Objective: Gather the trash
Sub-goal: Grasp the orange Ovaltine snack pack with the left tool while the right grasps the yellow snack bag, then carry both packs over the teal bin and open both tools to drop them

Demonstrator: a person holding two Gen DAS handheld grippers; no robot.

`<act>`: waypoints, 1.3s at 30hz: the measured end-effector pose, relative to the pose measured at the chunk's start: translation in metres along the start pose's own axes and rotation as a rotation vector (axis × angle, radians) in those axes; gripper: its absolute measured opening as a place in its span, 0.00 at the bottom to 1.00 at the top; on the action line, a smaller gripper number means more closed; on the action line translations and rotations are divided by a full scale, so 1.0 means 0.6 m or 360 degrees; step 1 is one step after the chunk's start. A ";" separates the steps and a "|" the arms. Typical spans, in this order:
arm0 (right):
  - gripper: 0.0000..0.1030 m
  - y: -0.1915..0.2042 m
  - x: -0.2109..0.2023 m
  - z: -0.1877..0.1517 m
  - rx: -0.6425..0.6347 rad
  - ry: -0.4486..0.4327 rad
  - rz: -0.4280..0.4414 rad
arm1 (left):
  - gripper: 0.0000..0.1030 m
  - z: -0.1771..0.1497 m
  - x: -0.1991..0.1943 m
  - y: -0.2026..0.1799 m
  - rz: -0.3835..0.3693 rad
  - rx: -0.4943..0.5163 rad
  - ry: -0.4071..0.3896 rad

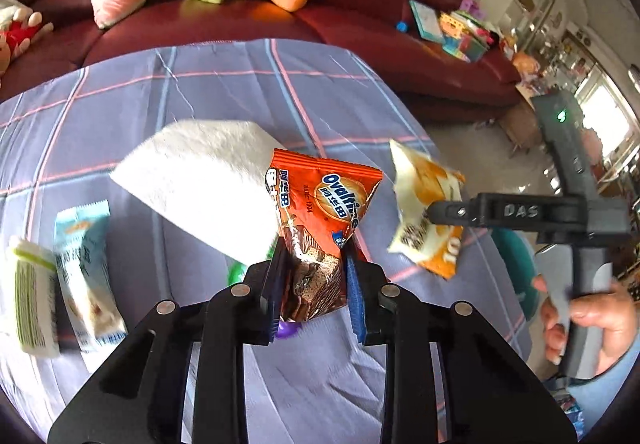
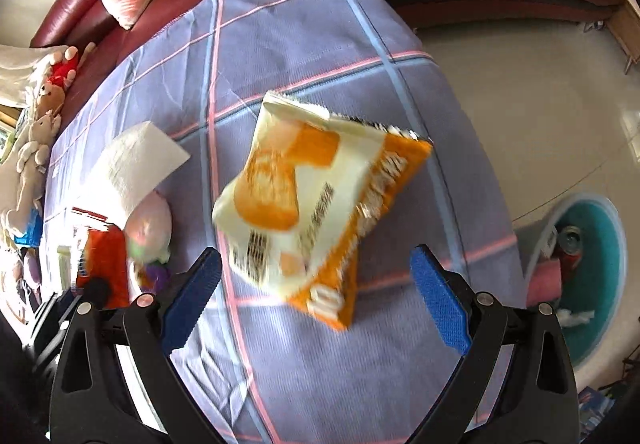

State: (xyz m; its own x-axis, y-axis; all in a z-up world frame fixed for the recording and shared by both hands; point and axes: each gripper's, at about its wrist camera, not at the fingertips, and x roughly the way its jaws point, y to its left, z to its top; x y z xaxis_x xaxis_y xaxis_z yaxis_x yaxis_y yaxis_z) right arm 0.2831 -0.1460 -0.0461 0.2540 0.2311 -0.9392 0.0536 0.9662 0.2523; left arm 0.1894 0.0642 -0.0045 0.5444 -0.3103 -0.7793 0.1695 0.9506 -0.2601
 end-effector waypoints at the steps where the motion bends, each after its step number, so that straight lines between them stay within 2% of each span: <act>1: 0.88 0.002 0.007 0.006 0.0002 0.0005 -0.0001 | 0.27 0.003 0.001 0.003 -0.0002 -0.0003 -0.0002; 4: 0.88 0.008 0.025 0.017 0.0000 0.0007 0.0000 | 0.27 0.010 0.005 0.012 -0.0014 -0.0017 0.0012; 5: 0.79 0.011 0.030 0.019 -0.0011 0.0000 -0.0005 | 0.27 0.012 0.004 0.012 -0.0014 -0.0017 0.0014; 6: 0.54 0.013 0.033 0.019 -0.0025 -0.0001 0.0001 | 0.27 0.012 0.003 0.013 -0.0012 -0.0014 0.0019; 7: 0.43 0.016 0.039 0.018 -0.0041 0.0016 0.0010 | 0.27 0.011 0.002 0.014 -0.0010 -0.0010 0.0023; 12: 0.32 0.014 0.036 0.005 -0.0038 -0.0006 0.0072 | 0.27 0.005 -0.008 0.011 0.0016 0.0005 0.0042; 17: 0.29 0.009 -0.003 -0.021 -0.0088 -0.0058 0.0093 | 0.27 -0.003 -0.014 -0.011 0.0023 0.0028 0.0036; 23: 0.29 -0.025 -0.073 -0.051 -0.0116 -0.0141 0.0112 | 0.27 -0.009 -0.011 -0.085 -0.0007 0.0112 0.0030; 31: 0.29 -0.136 -0.172 -0.102 -0.0049 -0.0276 0.0100 | 0.27 -0.018 -0.002 -0.211 -0.0065 0.0292 0.0046; 39: 0.30 -0.261 -0.225 -0.153 0.0065 -0.0345 0.0019 | 0.27 -0.036 0.028 -0.329 -0.0125 0.0461 0.0092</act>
State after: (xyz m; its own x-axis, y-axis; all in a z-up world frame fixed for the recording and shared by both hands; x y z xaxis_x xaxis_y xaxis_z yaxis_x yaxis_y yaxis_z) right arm 0.1519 -0.3182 0.0199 0.4563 0.2082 -0.8651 0.0872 0.9571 0.2763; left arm 0.1470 -0.1287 0.0214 0.4742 -0.3752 -0.7965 0.4409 0.8842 -0.1540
